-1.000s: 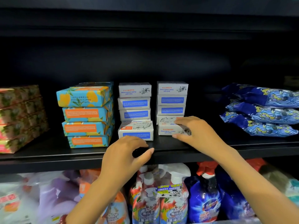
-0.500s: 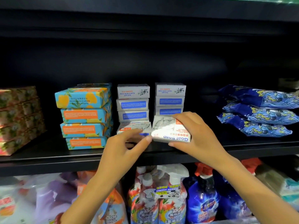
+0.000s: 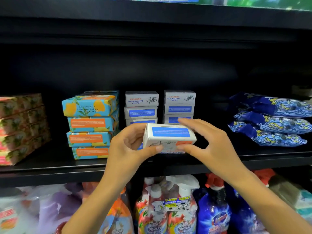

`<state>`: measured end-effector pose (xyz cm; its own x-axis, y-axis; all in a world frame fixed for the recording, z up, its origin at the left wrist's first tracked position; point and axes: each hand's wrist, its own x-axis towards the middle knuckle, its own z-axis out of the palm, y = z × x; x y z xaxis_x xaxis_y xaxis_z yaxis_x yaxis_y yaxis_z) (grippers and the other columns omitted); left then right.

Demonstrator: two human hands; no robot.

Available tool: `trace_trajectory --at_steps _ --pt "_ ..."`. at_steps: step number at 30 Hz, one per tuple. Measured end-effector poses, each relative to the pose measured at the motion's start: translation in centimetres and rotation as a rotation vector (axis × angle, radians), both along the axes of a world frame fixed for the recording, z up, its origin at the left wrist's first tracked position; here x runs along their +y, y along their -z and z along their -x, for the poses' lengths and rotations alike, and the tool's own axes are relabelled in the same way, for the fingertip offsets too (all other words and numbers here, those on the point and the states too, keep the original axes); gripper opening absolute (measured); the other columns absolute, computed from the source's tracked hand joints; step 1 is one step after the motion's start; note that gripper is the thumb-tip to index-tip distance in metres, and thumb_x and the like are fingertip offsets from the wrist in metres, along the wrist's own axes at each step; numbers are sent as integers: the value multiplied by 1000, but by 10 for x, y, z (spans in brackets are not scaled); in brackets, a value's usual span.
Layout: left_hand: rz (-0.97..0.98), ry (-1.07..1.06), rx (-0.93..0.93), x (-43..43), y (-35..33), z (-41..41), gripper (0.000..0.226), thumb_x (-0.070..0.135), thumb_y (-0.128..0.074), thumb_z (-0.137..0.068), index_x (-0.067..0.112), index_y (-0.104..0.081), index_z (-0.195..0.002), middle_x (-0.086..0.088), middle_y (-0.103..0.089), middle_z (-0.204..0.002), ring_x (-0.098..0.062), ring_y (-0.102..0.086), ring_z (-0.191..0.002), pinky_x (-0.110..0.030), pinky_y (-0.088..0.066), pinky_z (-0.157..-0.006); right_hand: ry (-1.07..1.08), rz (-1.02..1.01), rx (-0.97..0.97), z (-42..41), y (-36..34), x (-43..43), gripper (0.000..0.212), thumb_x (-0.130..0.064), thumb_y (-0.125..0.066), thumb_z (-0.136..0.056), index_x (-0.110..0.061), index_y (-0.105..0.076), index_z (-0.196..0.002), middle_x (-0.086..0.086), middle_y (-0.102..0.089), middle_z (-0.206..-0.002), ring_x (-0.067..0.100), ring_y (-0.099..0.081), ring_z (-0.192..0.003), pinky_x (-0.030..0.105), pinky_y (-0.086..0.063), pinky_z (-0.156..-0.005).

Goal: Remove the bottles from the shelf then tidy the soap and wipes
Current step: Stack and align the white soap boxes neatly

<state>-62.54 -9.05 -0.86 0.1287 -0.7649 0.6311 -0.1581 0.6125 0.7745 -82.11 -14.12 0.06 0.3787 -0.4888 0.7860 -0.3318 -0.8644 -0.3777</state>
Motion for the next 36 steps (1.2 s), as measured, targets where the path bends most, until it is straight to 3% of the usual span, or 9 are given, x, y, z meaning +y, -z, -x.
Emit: trace_trajectory --at_steps 2,5,8,12,18,23,26,31,36 --pt "28 -11 -53 0 2 -1 51 5 -86 -57 16 -66 -102 4 -72 -101 -10 -67 -98 -20 -51 -83 42 142 15 -2 -2 3 42 -32 -70 -76 -11 -64 -112 -7 -63 -107 0 -56 -102 10 -40 -88" --pt "-1 -42 -127 1 0 -5 67 32 -87 -52 26 -63 -114 9 -69 -111 -7 -62 -108 -22 -49 -90 129 429 -19 -3 0 6 27 -16 -67 -81 -1 -66 -103 5 -63 -99 13 -56 -95 17 -43 -87" --pt "-122 37 -98 4 -5 -6 84 42 -84 -41 31 -57 -120 18 -67 -113 -1 -62 -108 -20 -50 -90 126 583 -37 -4 7 7 30 5 -67 -77 -3 -60 -105 6 -59 -103 19 -56 -100 24 -45 -91" --pt "-116 59 -98 5 -7 -5 76 35 -86 -39 19 -62 -109 9 -71 -104 -9 -67 -99 -23 -54 -82 87 607 22 -2 10 6 31 -5 -67 -83 -7 -56 -112 4 -56 -114 19 -52 -117 29 -42 -100" --pt "-5 -18 -225 8 -10 -8 73 8 -92 -43 23 -59 -106 11 -68 -106 -5 -64 -103 -19 -51 -85 21 -150 3 1 8 11 85 -60 -69 -65 -32 -39 -140 -21 -39 -142 -1 -34 -132 17 -35 -104" --pt "87 -58 -275 4 -5 -4 71 1 -88 -49 26 -56 -107 14 -64 -108 -7 -61 -107 -19 -50 -87 -229 -517 -118 -2 0 8 46 -28 -79 -72 -27 -62 -114 -13 -68 -110 2 -62 -103 16 -49 -83" --pt "105 -74 -306 2 0 -2 68 6 -86 -55 29 -53 -110 15 -60 -113 -8 -58 -112 -22 -50 -89 -226 -578 -212 -2 -3 5 43 -6 -80 -69 -17 -61 -106 -4 -71 -100 9 -67 -95 21 -53 -78" --pt "-47 -10 -200 2 0 -5 73 38 -82 -49 38 -43 -110 17 -53 -123 -2 -55 -115 -23 -50 -89 -97 -261 -228 -7 2 15 47 4 -79 -65 -21 -57 -98 -14 -63 -100 0 -59 -103 15 -51 -76" --pt "-270 49 -89 -2 0 -11 80 47 -81 -41 27 -60 -116 7 -69 -110 -6 -66 -97 -22 -53 -78 28 225 -101 -13 16 11 47 7 -68 -68 -20 -52 -103 -9 -55 -104 11 -56 -102 23 -49 -84"
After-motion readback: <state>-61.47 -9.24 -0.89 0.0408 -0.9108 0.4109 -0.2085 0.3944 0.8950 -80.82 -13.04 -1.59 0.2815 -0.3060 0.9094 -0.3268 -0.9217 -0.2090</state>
